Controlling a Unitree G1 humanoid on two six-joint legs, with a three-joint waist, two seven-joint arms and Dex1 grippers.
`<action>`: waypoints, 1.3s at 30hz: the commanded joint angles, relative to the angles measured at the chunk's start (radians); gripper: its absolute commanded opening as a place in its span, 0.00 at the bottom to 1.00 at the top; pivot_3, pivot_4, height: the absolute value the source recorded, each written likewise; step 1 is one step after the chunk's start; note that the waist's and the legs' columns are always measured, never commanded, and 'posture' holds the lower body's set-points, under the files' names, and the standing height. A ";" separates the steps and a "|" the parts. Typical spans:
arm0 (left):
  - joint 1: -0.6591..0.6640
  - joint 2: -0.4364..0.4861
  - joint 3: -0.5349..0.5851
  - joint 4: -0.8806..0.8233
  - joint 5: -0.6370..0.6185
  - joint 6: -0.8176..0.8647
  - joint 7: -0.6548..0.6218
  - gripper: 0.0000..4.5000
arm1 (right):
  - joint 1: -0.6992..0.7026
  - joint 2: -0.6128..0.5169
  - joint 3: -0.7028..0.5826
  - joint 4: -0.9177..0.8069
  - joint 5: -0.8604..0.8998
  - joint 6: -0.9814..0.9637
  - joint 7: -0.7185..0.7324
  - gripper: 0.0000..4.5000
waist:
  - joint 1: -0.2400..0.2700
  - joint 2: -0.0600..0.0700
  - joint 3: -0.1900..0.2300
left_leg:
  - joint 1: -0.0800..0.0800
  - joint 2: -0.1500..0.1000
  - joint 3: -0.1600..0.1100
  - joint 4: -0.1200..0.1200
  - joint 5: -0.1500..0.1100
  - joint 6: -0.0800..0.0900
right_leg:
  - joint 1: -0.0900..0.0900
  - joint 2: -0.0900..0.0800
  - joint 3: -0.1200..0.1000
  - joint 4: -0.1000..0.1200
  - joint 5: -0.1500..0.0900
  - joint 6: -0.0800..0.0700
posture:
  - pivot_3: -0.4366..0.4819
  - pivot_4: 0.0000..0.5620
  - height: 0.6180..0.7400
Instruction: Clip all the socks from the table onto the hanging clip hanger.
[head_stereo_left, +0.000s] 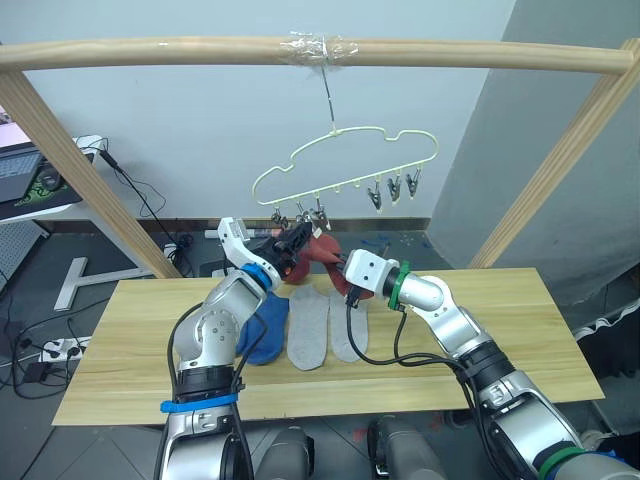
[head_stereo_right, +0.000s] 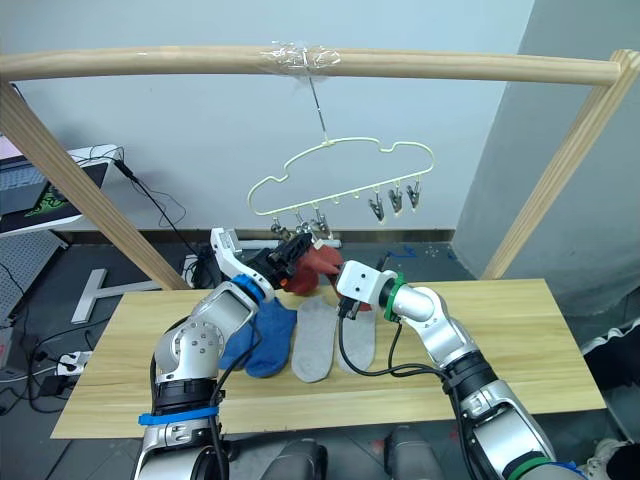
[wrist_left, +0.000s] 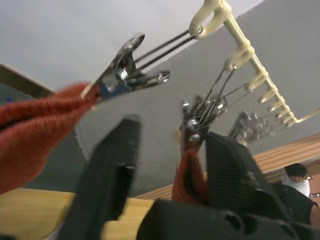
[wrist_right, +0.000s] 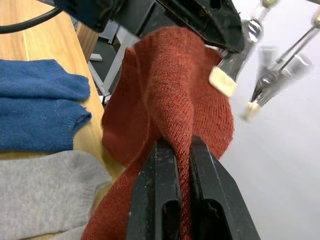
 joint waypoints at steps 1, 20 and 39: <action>-0.005 0.004 0.011 -0.033 -0.022 0.001 -0.007 0.82 | -0.007 0.006 -0.010 -0.040 0.020 -0.005 0.004 0.00 | 0.000 0.000 0.000 | 0.000 0.000 0.000 0.000 0.000 0.000 | 0.000 0.000 0.000 0.000 0.000 0.000 | 0.51 0.30 1.00; 0.057 0.041 -0.008 -0.120 -0.040 0.042 -0.023 1.00 | 0.031 0.082 -0.050 -0.168 0.235 0.214 0.134 0.31 | 0.003 0.000 0.000 | 0.000 0.000 -0.002 -0.001 0.000 0.000 | -0.001 0.000 0.000 0.000 0.000 0.000 | 0.53 0.28 1.00; 0.091 0.068 -0.241 -0.118 0.286 -0.237 -0.082 1.00 | 0.127 -0.031 -0.146 -0.282 0.246 0.326 0.068 0.99 | 0.022 0.000 0.000 | -0.001 0.000 0.000 -0.001 0.000 0.000 | -0.001 0.000 0.000 -0.001 0.000 0.000 | 0.52 0.27 1.00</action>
